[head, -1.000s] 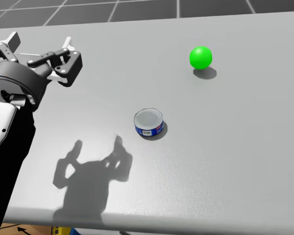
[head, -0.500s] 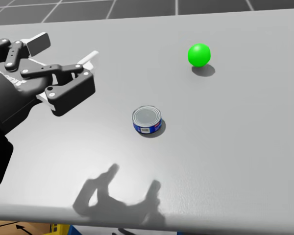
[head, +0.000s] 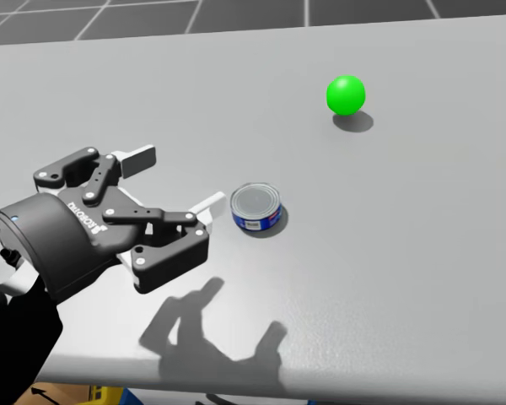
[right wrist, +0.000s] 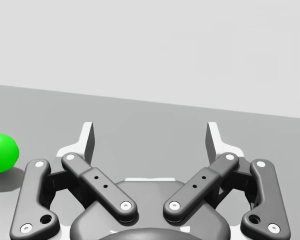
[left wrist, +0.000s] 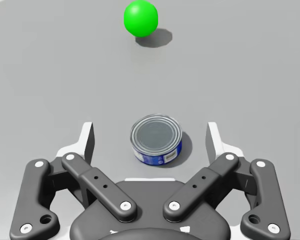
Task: Watch the red light. When it turns green, pick up the object.
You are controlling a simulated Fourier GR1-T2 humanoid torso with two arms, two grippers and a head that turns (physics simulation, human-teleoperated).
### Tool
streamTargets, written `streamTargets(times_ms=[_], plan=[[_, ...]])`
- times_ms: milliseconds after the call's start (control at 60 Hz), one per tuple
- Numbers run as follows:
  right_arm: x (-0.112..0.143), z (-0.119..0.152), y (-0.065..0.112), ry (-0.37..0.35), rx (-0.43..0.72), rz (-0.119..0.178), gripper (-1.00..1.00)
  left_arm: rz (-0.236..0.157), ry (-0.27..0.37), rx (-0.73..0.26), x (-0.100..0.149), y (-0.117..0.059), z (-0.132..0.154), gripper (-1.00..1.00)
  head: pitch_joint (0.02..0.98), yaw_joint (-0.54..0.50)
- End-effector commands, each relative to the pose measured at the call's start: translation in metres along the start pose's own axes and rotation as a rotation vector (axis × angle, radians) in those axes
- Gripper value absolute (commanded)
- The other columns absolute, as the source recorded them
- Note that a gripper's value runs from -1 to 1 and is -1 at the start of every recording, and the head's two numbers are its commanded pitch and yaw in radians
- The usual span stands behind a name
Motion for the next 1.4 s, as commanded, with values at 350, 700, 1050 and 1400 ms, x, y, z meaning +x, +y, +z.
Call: streamTargets(times_ms=[350, 700, 1050, 1400], plan=[[0.000, -0.001, 0.001, -0.012, -0.002, 0.009, -1.00, 0.005, 0.140, -0.027, -0.037, -0.006, -0.051, -1.00, 0.829, 0.13], [0.001, 0.000, -0.001, -0.015, -0.004, 0.014, -1.00, -0.015, 0.180, -0.031, -0.043, -0.014, -0.092, -1.00, 0.832, 0.14], [0.002, 0.002, -0.002, -0.019, -0.011, 0.012, -1.00, -0.023, 0.209, -0.010, -0.048, -0.016, -0.118, -1.00, 0.837, 0.13], [0.002, 0.003, -0.001, -0.016, -0.012, 0.015, -1.00, -0.008, 0.232, 0.015, -0.057, -0.009, -0.126, -1.00, 0.839, 0.13]])
